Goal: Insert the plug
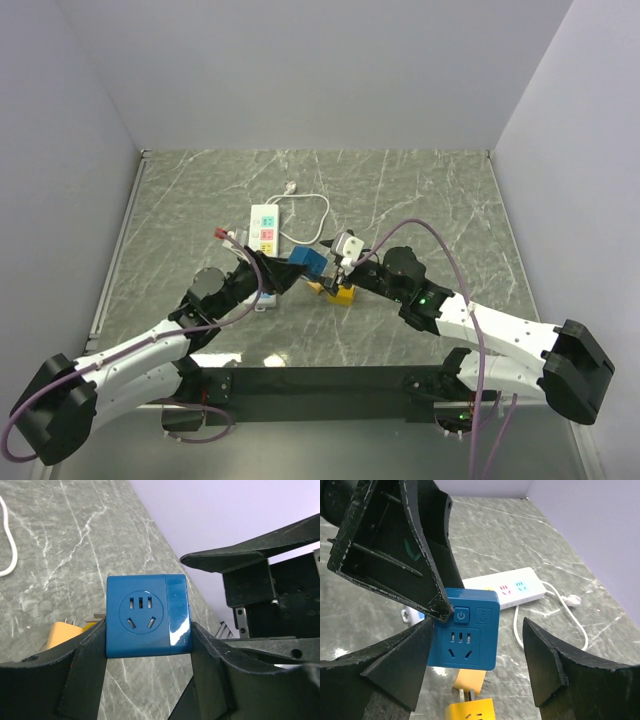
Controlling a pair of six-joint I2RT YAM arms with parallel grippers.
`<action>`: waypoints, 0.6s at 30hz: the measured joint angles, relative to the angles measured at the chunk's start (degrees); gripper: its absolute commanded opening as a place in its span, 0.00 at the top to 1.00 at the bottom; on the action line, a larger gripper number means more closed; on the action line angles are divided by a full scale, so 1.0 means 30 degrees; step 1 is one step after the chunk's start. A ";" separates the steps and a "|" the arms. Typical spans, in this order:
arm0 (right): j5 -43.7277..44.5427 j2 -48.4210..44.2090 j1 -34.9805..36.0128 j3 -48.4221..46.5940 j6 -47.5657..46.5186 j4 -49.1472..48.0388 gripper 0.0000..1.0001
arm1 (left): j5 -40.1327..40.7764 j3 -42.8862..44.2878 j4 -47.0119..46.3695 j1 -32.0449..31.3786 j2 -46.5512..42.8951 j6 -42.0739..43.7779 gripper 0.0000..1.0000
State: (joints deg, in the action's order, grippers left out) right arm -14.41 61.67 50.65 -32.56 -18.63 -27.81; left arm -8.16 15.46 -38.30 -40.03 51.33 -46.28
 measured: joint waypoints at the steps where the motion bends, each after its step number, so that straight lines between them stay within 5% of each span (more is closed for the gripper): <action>1: -0.0131 0.0007 0.0000 0.0000 0.0007 0.0000 0.20 | -0.0051 -0.0044 0.0007 0.0000 -0.0131 -0.0007 0.99; 8: -0.1260 -0.0641 0.0000 0.0466 0.0415 0.0036 0.05 | -0.0430 -0.0044 0.0022 0.0211 -0.0714 -0.0007 0.99; 18: -0.1486 -0.0211 0.0000 0.0590 0.0641 0.0022 0.05 | -0.1020 -0.0044 -0.0029 0.0306 -0.0823 -0.0095 0.99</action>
State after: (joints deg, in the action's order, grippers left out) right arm -18.87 61.04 50.65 -30.79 -16.71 -27.75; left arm -11.22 15.33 -38.39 -39.11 48.86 -46.57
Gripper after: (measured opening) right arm 0.950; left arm 0.639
